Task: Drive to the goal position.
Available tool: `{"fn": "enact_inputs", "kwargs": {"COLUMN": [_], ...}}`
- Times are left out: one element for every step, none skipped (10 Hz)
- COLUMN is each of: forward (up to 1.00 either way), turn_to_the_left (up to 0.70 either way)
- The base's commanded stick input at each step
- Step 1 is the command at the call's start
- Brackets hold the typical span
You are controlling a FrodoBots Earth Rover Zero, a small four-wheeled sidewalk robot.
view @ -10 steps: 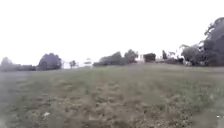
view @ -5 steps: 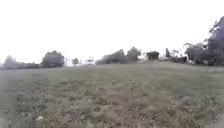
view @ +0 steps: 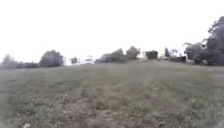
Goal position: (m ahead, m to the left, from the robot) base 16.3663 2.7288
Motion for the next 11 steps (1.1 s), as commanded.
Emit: {"fn": "enact_inputs", "kwargs": {"forward": [0.5, 0.5, 0.5, 0.5, 0.5, 0.5, 0.5, 0.5, 0.5, 0.5, 0.5], "turn_to_the_left": [0.03, 0.03, 0.03, 0.03, 0.03, 0.03, 0.03, 0.03, 0.03, 0.03, 0.03]}}
